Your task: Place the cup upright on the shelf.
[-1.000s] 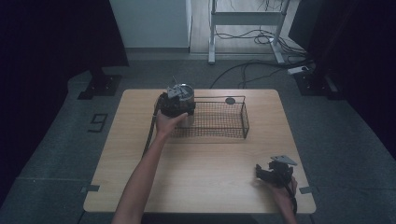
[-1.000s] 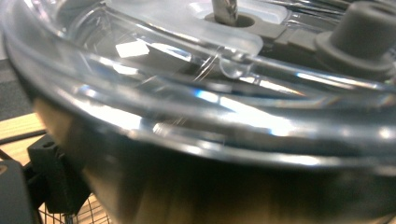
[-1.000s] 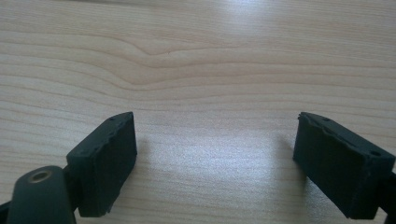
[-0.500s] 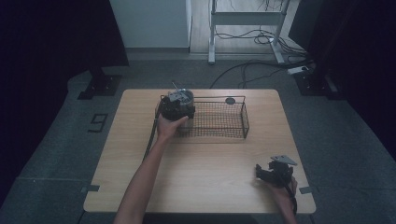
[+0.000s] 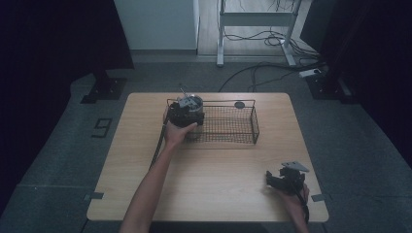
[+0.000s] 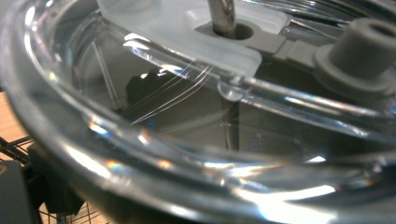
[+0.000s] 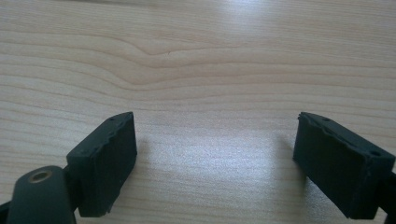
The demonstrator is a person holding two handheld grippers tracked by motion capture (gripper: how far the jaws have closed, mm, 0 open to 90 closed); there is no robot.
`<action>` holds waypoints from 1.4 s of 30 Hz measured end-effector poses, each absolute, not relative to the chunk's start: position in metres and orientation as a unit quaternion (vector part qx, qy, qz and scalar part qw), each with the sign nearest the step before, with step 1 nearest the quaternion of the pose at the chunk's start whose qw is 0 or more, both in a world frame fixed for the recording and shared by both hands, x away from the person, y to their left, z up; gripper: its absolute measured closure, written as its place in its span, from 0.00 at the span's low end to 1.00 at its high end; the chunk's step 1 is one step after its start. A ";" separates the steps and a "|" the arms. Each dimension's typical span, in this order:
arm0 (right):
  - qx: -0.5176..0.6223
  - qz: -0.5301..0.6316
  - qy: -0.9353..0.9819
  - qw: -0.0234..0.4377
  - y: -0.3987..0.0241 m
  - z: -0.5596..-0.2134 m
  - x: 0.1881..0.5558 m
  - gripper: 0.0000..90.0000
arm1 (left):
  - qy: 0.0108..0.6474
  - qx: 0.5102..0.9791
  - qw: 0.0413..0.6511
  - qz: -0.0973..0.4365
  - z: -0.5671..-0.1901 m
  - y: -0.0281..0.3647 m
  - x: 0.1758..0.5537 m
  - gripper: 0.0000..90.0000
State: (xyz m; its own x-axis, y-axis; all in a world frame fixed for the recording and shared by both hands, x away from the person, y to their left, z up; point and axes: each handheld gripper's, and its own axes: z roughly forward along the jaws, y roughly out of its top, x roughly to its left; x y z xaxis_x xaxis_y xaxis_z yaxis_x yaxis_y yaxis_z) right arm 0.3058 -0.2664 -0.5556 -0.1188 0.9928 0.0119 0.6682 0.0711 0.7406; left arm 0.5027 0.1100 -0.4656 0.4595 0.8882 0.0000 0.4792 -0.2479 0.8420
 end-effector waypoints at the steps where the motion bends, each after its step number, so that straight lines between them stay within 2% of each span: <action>1: 0.609 0.306 0.682 0.265 -0.266 -0.555 0.306 0.14 | 0.456 0.749 0.409 0.250 -0.466 0.109 0.502 0.04; 24: 0.609 0.305 0.683 0.265 -0.266 -0.555 0.306 0.14 | 0.458 0.746 0.409 0.259 -0.474 0.106 0.497 0.02; 35: 0.609 0.305 0.683 0.265 -0.266 -0.555 0.306 0.14 | 0.445 0.750 0.407 0.274 -0.469 0.112 0.488 0.00; 42: 0.609 0.305 0.682 0.265 -0.266 -0.555 0.305 0.15 | 0.434 0.742 0.426 0.281 -0.462 0.120 0.481 0.00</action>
State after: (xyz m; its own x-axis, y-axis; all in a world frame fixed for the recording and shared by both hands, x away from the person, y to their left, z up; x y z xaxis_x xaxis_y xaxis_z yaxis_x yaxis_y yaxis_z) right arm 0.3054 -0.2661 -0.5554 -0.1166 0.9931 0.0099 0.6694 0.0712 0.7395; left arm 0.4813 0.1195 -0.4619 0.4642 0.8844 0.0479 0.4052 -0.2601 0.8765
